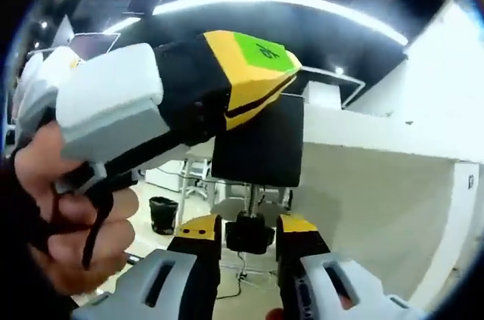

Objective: Clamp the fixed fixture on the desktop, loosen the retaining clip, secure it to the edge of the desk, and tighten the retaining clip.

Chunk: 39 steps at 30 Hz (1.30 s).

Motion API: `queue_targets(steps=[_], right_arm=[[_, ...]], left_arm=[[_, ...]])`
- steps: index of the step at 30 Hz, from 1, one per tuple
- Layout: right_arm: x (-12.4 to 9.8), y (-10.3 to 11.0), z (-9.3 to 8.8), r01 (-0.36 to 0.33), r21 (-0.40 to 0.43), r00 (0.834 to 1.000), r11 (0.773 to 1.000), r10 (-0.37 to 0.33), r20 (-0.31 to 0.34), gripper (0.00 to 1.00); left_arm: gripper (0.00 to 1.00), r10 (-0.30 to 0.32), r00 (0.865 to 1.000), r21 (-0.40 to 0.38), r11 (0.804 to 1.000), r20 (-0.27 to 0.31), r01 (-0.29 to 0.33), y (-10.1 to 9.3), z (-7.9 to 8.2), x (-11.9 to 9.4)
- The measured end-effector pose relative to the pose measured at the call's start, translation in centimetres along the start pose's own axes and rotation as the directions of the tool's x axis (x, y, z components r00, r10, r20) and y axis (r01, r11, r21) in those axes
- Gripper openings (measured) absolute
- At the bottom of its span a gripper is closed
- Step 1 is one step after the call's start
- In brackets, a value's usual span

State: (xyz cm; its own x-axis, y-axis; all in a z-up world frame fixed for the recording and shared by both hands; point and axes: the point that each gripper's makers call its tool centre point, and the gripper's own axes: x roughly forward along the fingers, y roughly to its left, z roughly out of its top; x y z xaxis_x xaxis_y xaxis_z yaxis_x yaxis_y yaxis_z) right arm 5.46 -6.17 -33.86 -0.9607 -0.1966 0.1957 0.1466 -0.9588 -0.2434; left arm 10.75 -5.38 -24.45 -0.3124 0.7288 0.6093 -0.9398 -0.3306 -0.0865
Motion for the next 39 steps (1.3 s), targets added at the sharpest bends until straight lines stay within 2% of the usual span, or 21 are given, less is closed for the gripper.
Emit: queue_targets(steps=[2,6,9,11,12,16,19,22,24,25,28,32,34,37,39], right_arm=[[0.0,0.0,-0.1,-0.012,0.048,1.0,0.999,0.012,0.0,0.26],[-0.1,-0.1,-0.2,-0.047,0.079,0.999,0.996,0.046,0.015,0.25],[-0.3,0.4,-0.1,-0.136,0.171,0.99,0.976,0.126,0.067,0.25],[-0.3,0.4,-0.2,-0.211,0.186,0.976,0.96,0.198,0.085,0.25],[-0.4,0.6,-0.1,-0.256,0.192,0.966,0.947,0.242,0.094,0.25],[-0.5,0.8,0.0,-0.364,0.209,0.931,0.908,0.345,0.123,0.25],[-0.4,0.9,-0.1,-0.438,0.24,0.898,0.866,0.415,0.144,0.25],[-0.3,1.1,-0.2,-0.52,0.263,0.854,0.812,0.492,0.168,0.25],[-0.3,1.2,-0.3,-0.582,0.322,0.812,0.747,0.553,0.185,0.25],[-0.1,1.1,-0.7,-0.586,0.36,0.807,0.726,0.564,0.176,0.25],[-0.1,1.1,-0.6,-0.602,0.34,0.796,0.722,0.578,0.182,0.25],[-0.4,1.2,-0.6,-0.591,0.327,0.805,0.737,0.565,0.183,0.25],[-0.4,1.1,-0.6,-0.574,0.326,0.818,0.751,0.548,0.178,0.26],[-0.5,1.1,-0.9,-0.525,0.286,0.85,0.802,0.511,0.128,0.26],[-0.8,1.0,-1.2,-0.499,0.283,0.865,0.819,0.491,0.105,0.3]], left_arm=[[0.02,-0.001,1.0,-0.002,1.0,0.004,0.001,0.0,0.0,0.0],[0.02,-0.001,1.0,0.001,1.0,0.002,0.001,0.0,0.0,0.1],[0.02,-0.001,1.0,0.002,1.0,0.004,0.001,0.0,0.0,0.1],[0.02,-0.001,1.0,0.002,1.0,0.002,0.001,0.0,0.0,0.1],[0.02,-0.002,1.0,0.001,1.0,0.002,0.001,0.0,0.0,0.1],[0.02,-0.001,1.0,0.002,1.0,0.001,0.001,0.0,0.0,0.1],[0.02,-0.001,1.0,0.005,1.0,0.0,0.001,0.0,0.0,0.1],[0.02,-0.002,1.0,0.003,1.0,0.0,0.002,0.0,0.0,0.1],[0.02,-0.001,1.0,0.003,1.0,0.001,0.001,0.0,0.0,0.1],[0.02,-0.001,1.0,0.003,1.0,0.002,0.001,0.0,0.0,0.1],[0.02,0.0,1.0,0.008,1.0,0.001,0.0,0.0,0.0,0.1],[0.02,-0.002,1.0,0.004,1.0,0.002,0.002,0.0,0.0,0.1],[0.02,-0.003,1.0,0.002,1.0,0.002,0.003,0.0,0.0,0.1],[0.02,-0.002,1.0,0.01,1.0,0.001,0.002,0.0,0.0,0.1],[0.02,-0.001,1.0,0.009,1.0,0.003,0.001,0.0,0.0,0.1]])
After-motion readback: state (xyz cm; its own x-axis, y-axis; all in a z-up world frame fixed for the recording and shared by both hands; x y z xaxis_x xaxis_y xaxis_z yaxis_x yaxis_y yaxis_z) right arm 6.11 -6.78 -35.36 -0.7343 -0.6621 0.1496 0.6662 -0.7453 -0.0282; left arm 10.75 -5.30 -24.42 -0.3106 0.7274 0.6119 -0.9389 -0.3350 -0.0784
